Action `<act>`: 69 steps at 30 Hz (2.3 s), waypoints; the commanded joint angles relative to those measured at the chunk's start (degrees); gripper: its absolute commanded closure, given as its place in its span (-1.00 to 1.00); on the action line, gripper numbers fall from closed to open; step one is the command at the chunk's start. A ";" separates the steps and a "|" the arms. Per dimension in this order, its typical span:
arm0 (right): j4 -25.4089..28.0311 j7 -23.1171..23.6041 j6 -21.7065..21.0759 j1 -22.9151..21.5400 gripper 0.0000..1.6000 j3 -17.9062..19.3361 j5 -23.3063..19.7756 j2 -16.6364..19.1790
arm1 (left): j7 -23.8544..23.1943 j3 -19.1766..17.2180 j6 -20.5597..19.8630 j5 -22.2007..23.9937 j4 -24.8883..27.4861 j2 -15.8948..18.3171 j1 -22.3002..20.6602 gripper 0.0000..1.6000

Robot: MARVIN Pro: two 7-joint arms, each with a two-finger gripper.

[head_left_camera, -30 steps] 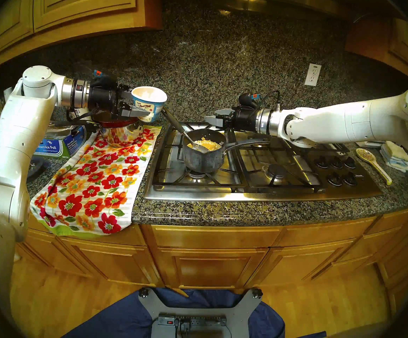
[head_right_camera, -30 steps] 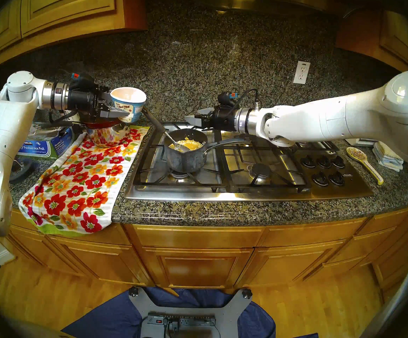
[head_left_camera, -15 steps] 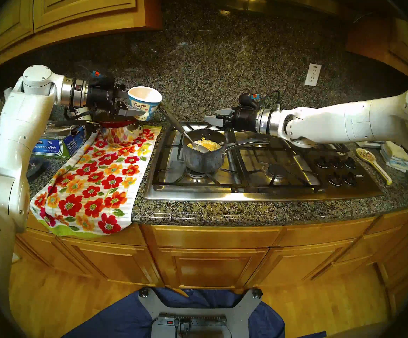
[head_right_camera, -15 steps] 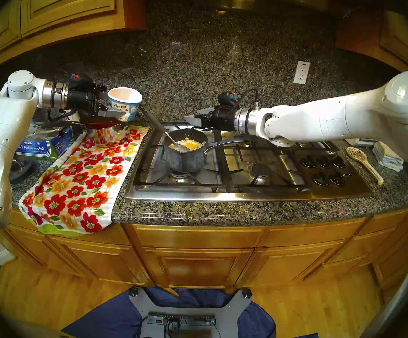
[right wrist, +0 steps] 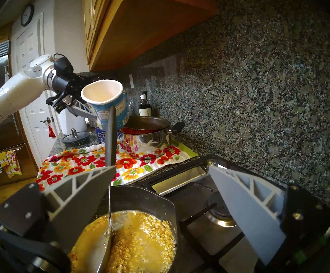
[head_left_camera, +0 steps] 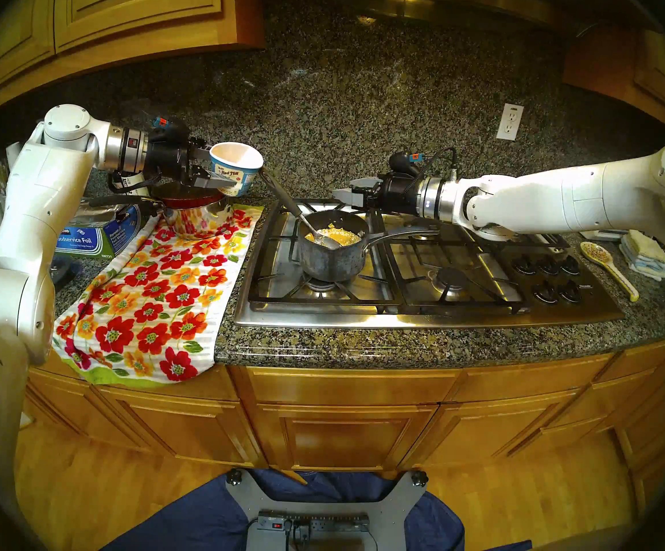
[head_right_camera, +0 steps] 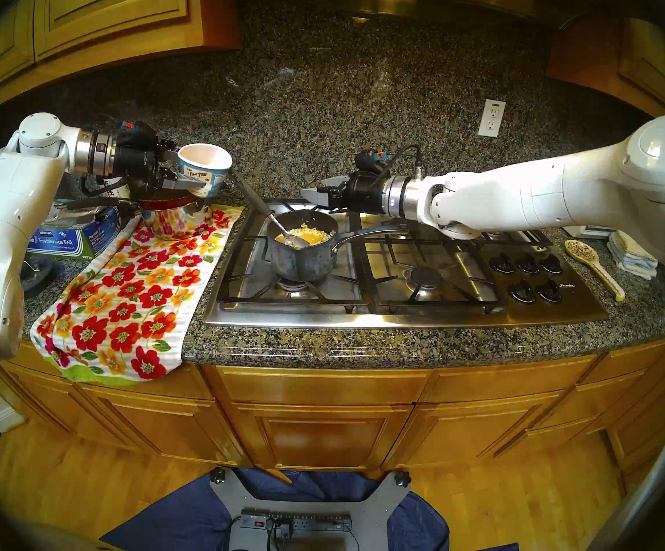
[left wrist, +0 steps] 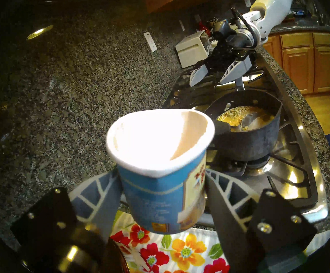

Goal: Pour oats into pot and stir with a spoon

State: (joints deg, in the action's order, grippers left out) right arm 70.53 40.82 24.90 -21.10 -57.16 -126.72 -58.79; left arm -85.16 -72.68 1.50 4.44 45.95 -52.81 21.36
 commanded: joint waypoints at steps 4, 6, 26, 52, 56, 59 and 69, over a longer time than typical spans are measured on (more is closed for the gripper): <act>-0.45 0.14 0.31 -2.09 -1.00 1.19 -0.20 -0.02 | 0.16 0.13 2.71 -0.67 -2.92 -1.09 -6.63 0.02; -0.45 0.14 0.31 -2.09 -1.00 1.19 -0.20 -0.01 | 0.16 0.39 3.33 -0.95 -3.97 -1.44 -7.11 0.02; -0.47 0.14 0.32 -2.07 -1.00 1.17 -0.22 -0.03 | 2.71 2.45 9.35 -5.97 -12.79 -5.98 -11.85 0.04; -0.48 0.15 0.33 -2.07 -1.00 1.16 -0.24 -0.05 | 5.69 3.70 15.01 -11.58 -18.96 -12.15 -15.46 0.04; -0.47 0.15 0.32 -2.07 -1.00 1.15 -0.24 -0.04 | 5.56 3.81 15.78 -11.96 -19.27 -12.88 -16.12 0.04; -0.47 0.15 0.32 -2.08 -1.00 1.15 -0.24 -0.04 | 5.57 3.92 16.12 -12.16 -19.22 -13.11 -16.32 0.03; -0.46 0.16 0.32 -2.09 -1.00 1.15 -0.25 -0.04 | 5.47 4.37 17.30 -12.99 -19.35 -14.45 -17.17 0.03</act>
State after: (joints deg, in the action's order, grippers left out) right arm 70.52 40.84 24.90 -21.10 -57.20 -126.80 -58.81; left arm -79.94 -68.22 18.23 -8.46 25.85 -66.02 8.38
